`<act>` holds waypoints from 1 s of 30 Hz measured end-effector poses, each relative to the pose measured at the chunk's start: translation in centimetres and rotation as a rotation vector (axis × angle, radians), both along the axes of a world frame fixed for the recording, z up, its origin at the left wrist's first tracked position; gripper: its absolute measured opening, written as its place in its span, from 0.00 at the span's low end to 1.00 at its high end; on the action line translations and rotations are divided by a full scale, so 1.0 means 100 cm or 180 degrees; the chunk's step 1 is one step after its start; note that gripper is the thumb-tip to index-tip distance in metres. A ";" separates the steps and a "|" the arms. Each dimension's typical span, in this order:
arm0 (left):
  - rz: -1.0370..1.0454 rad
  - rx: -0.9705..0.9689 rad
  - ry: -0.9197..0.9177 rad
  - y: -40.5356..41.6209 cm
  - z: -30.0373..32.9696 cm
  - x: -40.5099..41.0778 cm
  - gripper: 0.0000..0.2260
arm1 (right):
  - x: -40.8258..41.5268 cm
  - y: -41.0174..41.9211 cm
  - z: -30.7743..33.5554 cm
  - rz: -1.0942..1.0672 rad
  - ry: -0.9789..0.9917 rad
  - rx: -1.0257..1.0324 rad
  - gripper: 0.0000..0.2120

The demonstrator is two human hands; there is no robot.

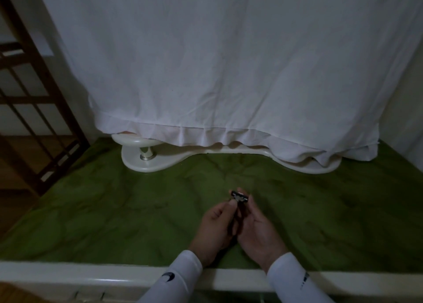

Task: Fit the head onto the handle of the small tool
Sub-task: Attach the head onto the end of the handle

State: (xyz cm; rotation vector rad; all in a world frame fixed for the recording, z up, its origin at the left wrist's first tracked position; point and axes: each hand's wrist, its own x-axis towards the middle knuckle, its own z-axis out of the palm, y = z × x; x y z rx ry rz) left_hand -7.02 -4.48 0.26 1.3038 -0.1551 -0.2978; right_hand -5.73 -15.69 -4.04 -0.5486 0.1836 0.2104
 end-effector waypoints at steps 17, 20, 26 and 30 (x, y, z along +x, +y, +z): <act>0.0242 0.0219 0.0145 -0.001 -0.001 0.004 0.17 | -0.003 0.001 0.004 0.0019 -0.0069 -0.0098 0.18; 0.0203 0.0168 0.0172 -0.001 0.000 0.004 0.17 | -0.003 0.002 0.005 0.0022 -0.0052 -0.0096 0.19; 0.0187 0.0235 0.0096 0.000 0.004 0.002 0.14 | -0.004 0.003 0.008 -0.0067 -0.0015 -0.0107 0.20; 0.0212 0.0216 0.0145 -0.001 0.004 0.002 0.15 | -0.005 0.004 0.009 -0.0060 -0.0032 -0.0217 0.21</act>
